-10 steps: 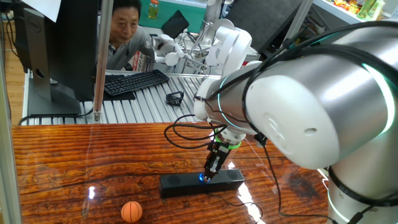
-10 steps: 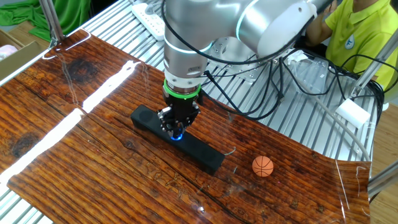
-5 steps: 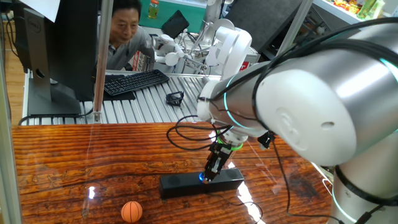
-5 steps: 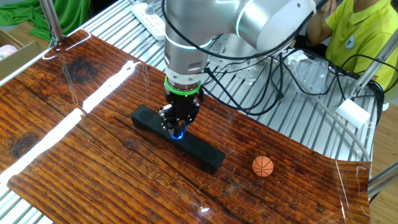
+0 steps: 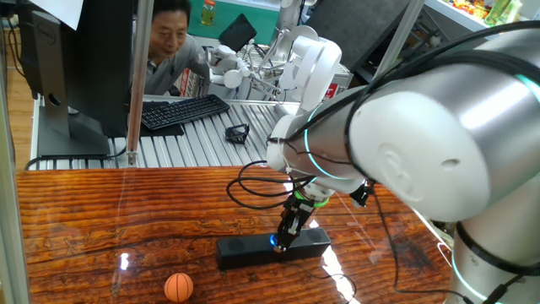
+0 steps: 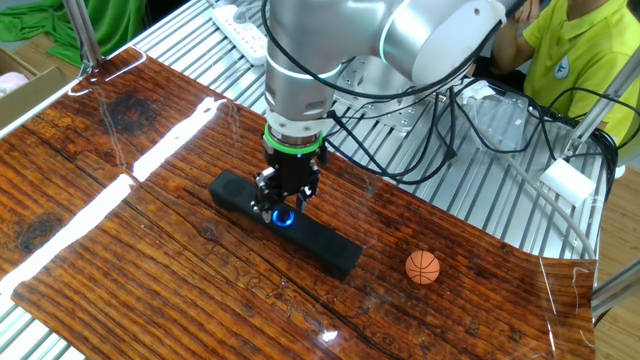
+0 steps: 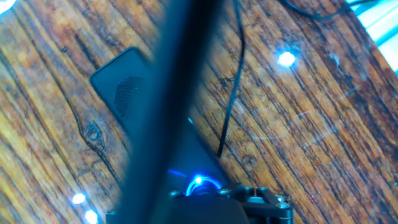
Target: Turn the knob to increase the volume of the speaker
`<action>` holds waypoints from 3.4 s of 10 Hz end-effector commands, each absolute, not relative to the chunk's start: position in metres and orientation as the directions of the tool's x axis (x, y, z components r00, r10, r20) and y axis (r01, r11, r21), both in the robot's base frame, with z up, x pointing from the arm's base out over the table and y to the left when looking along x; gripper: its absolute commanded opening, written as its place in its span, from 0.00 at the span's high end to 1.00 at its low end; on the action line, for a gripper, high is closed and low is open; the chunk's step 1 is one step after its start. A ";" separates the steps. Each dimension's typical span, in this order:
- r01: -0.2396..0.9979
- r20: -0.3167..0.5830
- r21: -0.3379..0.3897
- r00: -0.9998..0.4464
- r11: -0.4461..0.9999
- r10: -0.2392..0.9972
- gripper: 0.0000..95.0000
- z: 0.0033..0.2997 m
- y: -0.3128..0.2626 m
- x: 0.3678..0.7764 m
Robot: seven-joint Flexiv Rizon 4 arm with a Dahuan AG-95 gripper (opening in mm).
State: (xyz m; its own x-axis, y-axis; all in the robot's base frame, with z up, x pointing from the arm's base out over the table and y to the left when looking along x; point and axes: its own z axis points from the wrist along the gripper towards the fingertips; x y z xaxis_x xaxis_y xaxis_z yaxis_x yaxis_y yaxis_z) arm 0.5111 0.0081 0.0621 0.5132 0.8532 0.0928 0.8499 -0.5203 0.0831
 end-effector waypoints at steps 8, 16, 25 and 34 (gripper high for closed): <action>0.936 0.098 0.082 0.335 -0.343 0.937 0.60 0.064 0.009 0.511; 0.960 0.087 0.086 0.260 -0.267 0.962 0.60 0.069 0.012 0.511; 0.972 0.064 0.101 -0.220 0.213 0.973 0.40 0.087 0.015 0.512; 0.534 -0.044 0.059 -0.843 0.843 0.537 0.60 0.090 0.017 0.504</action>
